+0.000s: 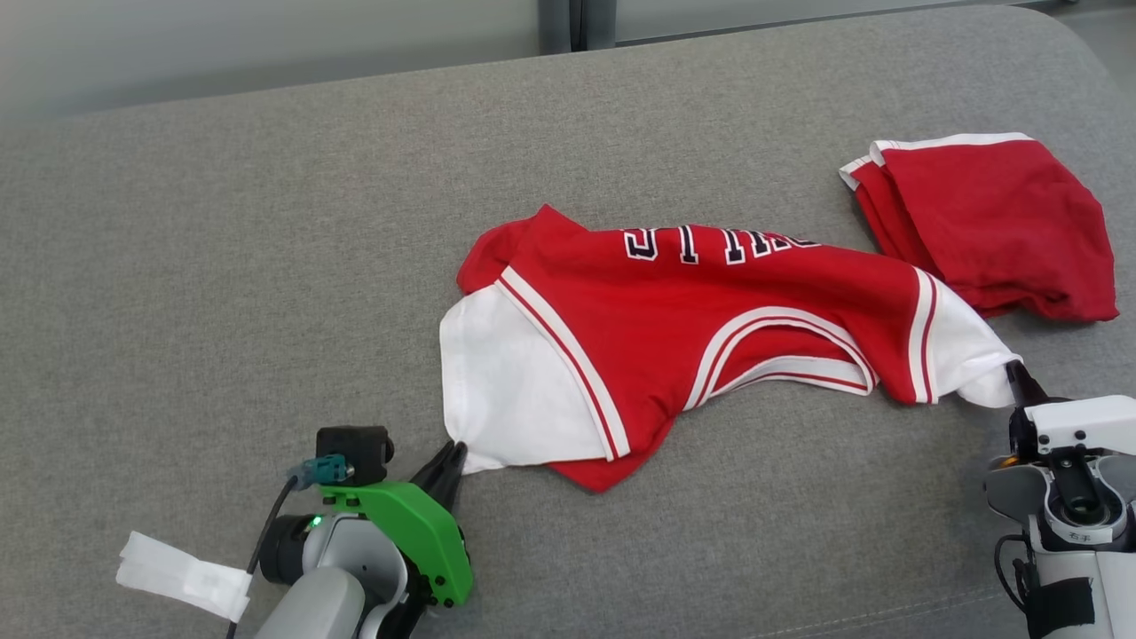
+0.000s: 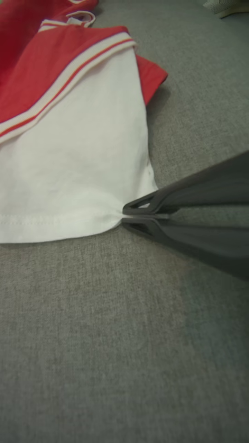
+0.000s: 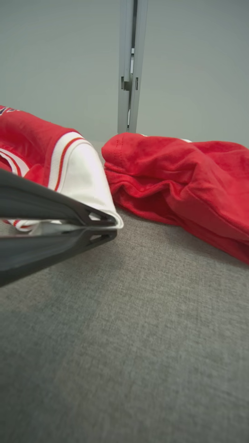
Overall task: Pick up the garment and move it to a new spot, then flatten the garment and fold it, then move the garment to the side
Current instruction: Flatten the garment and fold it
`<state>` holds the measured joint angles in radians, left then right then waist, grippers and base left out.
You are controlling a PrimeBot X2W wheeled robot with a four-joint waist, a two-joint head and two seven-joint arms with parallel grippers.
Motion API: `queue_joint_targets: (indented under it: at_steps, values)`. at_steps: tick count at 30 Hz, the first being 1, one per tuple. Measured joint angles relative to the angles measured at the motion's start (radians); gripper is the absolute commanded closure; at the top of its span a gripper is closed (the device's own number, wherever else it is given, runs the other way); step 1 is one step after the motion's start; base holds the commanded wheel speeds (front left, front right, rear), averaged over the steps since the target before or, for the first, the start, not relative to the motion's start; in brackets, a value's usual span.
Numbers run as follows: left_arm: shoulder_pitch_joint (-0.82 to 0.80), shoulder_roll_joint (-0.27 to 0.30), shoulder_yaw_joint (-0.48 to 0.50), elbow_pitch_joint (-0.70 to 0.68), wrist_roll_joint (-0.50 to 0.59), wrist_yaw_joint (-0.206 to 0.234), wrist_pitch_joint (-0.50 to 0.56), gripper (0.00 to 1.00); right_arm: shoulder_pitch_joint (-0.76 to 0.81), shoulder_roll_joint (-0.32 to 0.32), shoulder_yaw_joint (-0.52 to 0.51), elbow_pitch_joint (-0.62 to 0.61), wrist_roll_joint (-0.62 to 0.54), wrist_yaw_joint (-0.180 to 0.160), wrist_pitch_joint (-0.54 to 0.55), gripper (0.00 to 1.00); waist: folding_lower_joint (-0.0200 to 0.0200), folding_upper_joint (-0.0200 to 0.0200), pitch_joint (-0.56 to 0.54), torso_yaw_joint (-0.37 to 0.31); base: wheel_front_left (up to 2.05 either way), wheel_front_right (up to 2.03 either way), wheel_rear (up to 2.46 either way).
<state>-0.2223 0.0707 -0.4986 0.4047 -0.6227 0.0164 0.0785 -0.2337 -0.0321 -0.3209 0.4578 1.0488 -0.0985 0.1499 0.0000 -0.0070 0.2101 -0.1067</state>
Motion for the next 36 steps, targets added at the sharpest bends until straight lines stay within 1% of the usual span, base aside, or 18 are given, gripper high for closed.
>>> queue_joint_targets:
  at_steps: [5,9,14,16,17,19,21,22,25,30,33,36]
  values:
    - [-0.005,-0.006,0.004,-0.010,-0.041,-0.018,0.005,1.00,0.005,-0.001,0.027,-0.006,0.037,0.000,-0.019,1.00,0.0000,0.0000,-0.002,0.001,0.00,0.00,0.00]
    - [-0.027,-0.013,0.014,-0.083,-0.078,-0.043,0.009,1.00,0.019,-0.001,0.064,-0.009,0.064,-0.002,-0.031,1.00,0.0000,0.0000,-0.002,-0.006,0.00,0.00,0.00]
    - [-0.158,-0.019,0.014,-0.259,-0.125,-0.094,0.036,1.00,0.020,-0.002,0.121,-0.012,0.117,-0.005,-0.044,1.00,0.0000,0.0000,0.004,-0.021,0.00,0.00,0.00]
    - [-0.232,-0.021,0.013,-0.326,-0.132,-0.097,0.066,1.00,0.020,-0.001,0.149,-0.015,0.133,-0.005,-0.054,1.00,0.0000,0.0000,0.007,-0.030,0.00,0.00,0.00]
    - [-0.232,-0.021,0.013,-0.326,-0.132,-0.097,0.066,1.00,0.020,-0.001,0.149,-0.015,0.133,-0.005,-0.054,1.00,0.0000,0.0000,0.007,-0.030,0.00,0.00,0.00]
    - [-0.310,-0.022,0.009,-0.367,-0.145,-0.096,0.116,1.00,0.019,-0.002,0.179,-0.028,0.167,-0.005,-0.056,1.00,0.0000,0.0000,0.012,-0.042,0.00,0.00,0.00]
    - [-0.390,-0.023,0.011,-0.383,-0.145,-0.093,0.166,1.00,0.014,-0.004,0.223,-0.049,0.215,-0.001,-0.060,1.00,0.0000,0.0000,0.020,-0.055,0.00,0.00,0.00]
    - [-0.430,-0.023,0.014,-0.382,-0.142,-0.081,0.189,1.00,0.010,-0.004,0.250,-0.064,0.245,0.003,-0.060,1.00,0.0000,0.0000,0.024,-0.063,0.00,0.00,0.00]
    - [-0.558,-0.020,0.032,-0.356,-0.108,-0.047,0.262,1.00,-0.023,-0.003,0.320,-0.133,0.316,0.034,-0.059,1.00,0.0000,0.0000,0.038,-0.090,0.00,0.00,0.00]
    - [-0.731,-0.009,0.073,-0.279,-0.082,-0.002,0.348,1.00,-0.065,-0.006,0.383,-0.287,0.404,0.080,-0.080,1.00,0.0000,0.0000,0.069,-0.145,0.00,0.00,0.00]
    - [-0.829,0.045,0.088,-0.241,-0.015,0.011,0.362,1.00,-0.073,-0.010,0.428,-0.388,0.434,0.108,-0.091,1.00,0.0000,0.0000,0.090,-0.180,0.00,0.00,0.00]
    - [-0.907,0.100,0.143,-0.209,0.028,0.029,0.359,1.00,-0.090,-0.009,0.466,-0.476,0.440,0.120,-0.097,1.00,0.0000,0.0000,0.111,-0.217,0.00,0.00,0.00]
